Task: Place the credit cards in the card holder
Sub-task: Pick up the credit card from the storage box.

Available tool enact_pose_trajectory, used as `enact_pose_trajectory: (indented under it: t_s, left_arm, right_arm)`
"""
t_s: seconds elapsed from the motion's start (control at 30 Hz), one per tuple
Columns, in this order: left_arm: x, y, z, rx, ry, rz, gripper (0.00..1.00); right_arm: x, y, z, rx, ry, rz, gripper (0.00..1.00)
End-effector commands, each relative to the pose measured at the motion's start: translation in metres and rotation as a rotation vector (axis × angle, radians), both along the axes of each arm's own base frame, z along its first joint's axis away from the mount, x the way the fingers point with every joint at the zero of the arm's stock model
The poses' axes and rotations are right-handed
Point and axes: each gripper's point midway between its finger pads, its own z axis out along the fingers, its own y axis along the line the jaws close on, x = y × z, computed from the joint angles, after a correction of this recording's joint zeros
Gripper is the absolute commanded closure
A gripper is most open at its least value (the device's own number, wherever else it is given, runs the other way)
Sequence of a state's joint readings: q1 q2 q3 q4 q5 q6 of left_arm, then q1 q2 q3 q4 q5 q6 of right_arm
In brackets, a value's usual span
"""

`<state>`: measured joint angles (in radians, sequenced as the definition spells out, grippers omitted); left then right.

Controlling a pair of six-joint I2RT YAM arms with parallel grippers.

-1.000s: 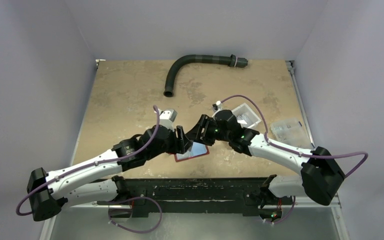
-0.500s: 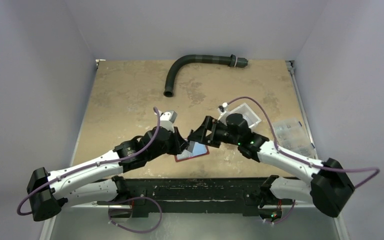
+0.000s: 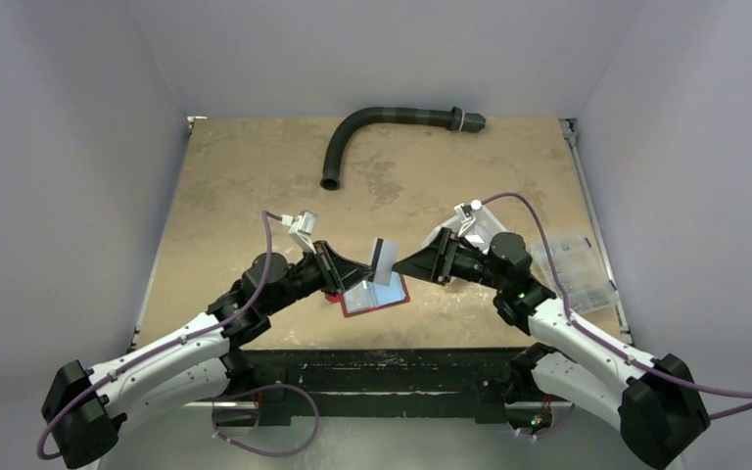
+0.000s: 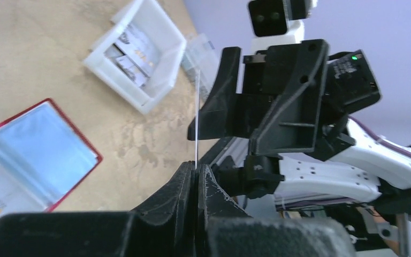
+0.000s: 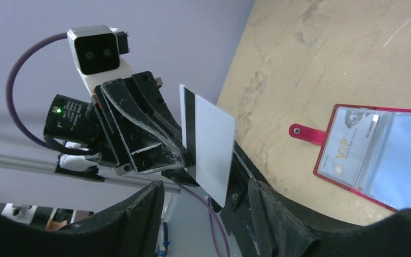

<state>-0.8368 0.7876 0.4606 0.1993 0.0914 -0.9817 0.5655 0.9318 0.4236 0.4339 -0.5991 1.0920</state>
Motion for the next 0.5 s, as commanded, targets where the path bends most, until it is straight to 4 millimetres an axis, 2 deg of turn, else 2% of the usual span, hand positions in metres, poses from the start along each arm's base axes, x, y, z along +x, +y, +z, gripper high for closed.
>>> enact_pose_trajectory:
  t_s: [0.0,0.1,0.17,0.23,0.33,0.43,0.47]
  left_arm:
    - [-0.011,-0.011,0.043,-0.2,-0.082,-0.085,1.0]
    - [-0.013,-0.012,0.049,-0.247,-0.09,-0.094,1.0]
    - [-0.014,-0.013,0.05,-0.264,-0.089,-0.101,1.0]
    - [-0.013,-0.014,0.049,-0.269,-0.08,-0.104,1.0]
    - [-0.013,-0.015,0.046,-0.274,-0.066,-0.106,1.0]
    - [-0.011,-0.017,0.04,-0.26,-0.034,-0.097,1.0]
    - [-0.01,-0.018,0.037,-0.25,-0.023,-0.1,1.0]
  right_arm:
    - [-0.003,0.006,0.032,0.07,-0.058,0.036,0.36]
    - [-0.002,0.004,0.03,0.069,-0.054,0.024,0.42]
    - [-0.002,0.004,0.031,0.093,-0.048,0.018,0.51]
    - [-0.005,0.003,0.039,0.143,-0.06,0.023,0.59]
    - [-0.009,0.002,0.051,0.198,-0.079,0.029,0.65]
    - [-0.011,0.001,0.057,0.215,-0.097,0.032,0.82]
    - [-0.011,0.002,0.057,0.215,-0.099,0.032,0.9]
